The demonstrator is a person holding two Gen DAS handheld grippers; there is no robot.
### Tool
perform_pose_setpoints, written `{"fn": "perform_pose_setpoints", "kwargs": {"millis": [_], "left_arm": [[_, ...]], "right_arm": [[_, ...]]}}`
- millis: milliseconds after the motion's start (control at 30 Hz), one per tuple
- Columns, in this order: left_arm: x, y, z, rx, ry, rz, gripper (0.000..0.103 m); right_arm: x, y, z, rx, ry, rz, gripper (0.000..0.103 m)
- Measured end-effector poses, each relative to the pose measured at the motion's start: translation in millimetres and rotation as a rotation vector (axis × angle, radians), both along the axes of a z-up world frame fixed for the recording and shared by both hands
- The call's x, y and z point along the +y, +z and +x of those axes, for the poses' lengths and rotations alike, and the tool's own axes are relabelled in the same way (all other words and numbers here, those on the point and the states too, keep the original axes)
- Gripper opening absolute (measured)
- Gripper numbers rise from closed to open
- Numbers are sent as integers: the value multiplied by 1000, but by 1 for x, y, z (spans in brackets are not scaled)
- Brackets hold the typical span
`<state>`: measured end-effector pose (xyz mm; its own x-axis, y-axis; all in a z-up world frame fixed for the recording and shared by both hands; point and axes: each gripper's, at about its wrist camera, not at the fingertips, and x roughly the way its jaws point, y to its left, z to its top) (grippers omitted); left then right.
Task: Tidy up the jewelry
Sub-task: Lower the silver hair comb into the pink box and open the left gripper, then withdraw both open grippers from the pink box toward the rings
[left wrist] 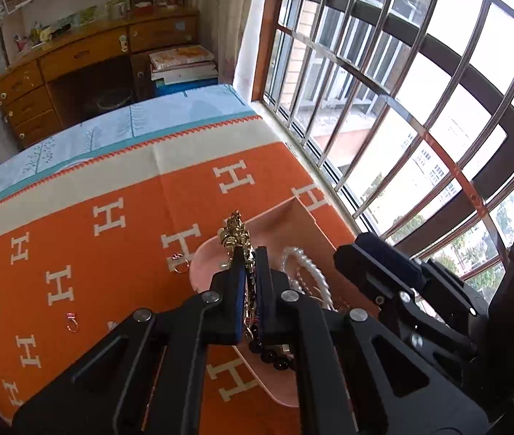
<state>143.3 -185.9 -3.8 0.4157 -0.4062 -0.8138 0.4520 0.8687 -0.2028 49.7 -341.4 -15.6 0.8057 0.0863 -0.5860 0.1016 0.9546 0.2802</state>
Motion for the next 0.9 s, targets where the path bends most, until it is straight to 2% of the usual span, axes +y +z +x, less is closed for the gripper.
{"fn": "perform_pose_setpoints", "kwargs": {"millis": [67,233,333,433,500,567,900], "left_arm": [[-2,-10,3,15,-11,6,3],[-7,-17,2,23,-43,10,3],[-7,-17,-1,18,-58,19,8],[-3,-17,-3,18,-53,30,15],[2,-17,-4,21,-40,32,27],[9,-16,-4,21,-26,32,29],[59,-6,-6,17,52,48,31]], "right_arm": [[-2,-1,0,-12,-21,-10,38],[-4,-6,5,8,-24,-11,38],[-7,-10,8,27,-37,-4,38],[-7,-11,9,30,-42,-5,38],[-7,-11,10,29,-39,-10,38],[-6,-11,10,27,-39,-19,38],[6,-17,10,46,-17,-63,38]]}}
